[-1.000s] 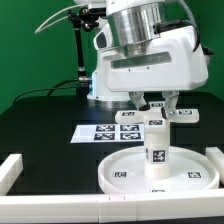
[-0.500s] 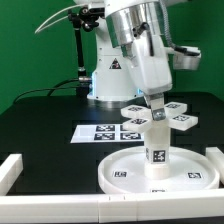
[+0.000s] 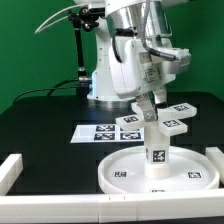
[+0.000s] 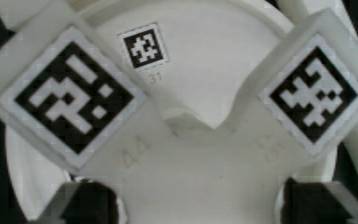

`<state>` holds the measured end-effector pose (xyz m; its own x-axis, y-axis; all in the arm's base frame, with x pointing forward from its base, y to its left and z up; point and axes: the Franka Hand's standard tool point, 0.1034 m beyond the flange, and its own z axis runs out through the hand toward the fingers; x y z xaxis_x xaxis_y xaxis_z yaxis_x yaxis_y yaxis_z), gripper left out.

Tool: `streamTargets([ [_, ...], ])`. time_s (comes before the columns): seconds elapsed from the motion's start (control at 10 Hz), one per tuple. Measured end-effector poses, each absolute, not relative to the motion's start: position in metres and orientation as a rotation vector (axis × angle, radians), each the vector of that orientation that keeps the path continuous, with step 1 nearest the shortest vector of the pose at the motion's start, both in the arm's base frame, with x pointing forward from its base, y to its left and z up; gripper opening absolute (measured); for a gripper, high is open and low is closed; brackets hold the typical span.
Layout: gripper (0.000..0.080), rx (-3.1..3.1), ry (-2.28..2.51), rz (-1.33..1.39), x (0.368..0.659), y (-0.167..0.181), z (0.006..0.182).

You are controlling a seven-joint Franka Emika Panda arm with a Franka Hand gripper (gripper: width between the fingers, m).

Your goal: Assemble round table

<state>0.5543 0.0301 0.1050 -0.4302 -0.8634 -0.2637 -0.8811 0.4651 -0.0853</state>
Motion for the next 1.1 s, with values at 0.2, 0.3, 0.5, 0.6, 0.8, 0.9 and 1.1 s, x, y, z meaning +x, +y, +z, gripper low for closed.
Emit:
streamTargets([
  [0.2, 0.0621, -1.531, 2.422, 0.092, 0.555, 0.031, 0.106],
  [0.3, 0.0641, -1.566, 2.382, 0.092, 0.557, 0.03, 0.117],
  [0.5, 0.0648, -1.538, 2.355, 0.083, 0.559, 0.034, 0.137],
  [0.6, 0.0648, -1.545, 2.355, 0.083, 0.559, 0.034, 0.134],
  [0.8, 0.0649, -1.671, 2.267, 0.059, 0.558, 0.034, 0.134],
  [0.9, 0.0649, -1.814, 2.164, 0.045, 0.557, 0.035, 0.133],
  [1.1, 0.0649, -2.23, 1.826, 0.059, 0.559, 0.039, 0.137],
])
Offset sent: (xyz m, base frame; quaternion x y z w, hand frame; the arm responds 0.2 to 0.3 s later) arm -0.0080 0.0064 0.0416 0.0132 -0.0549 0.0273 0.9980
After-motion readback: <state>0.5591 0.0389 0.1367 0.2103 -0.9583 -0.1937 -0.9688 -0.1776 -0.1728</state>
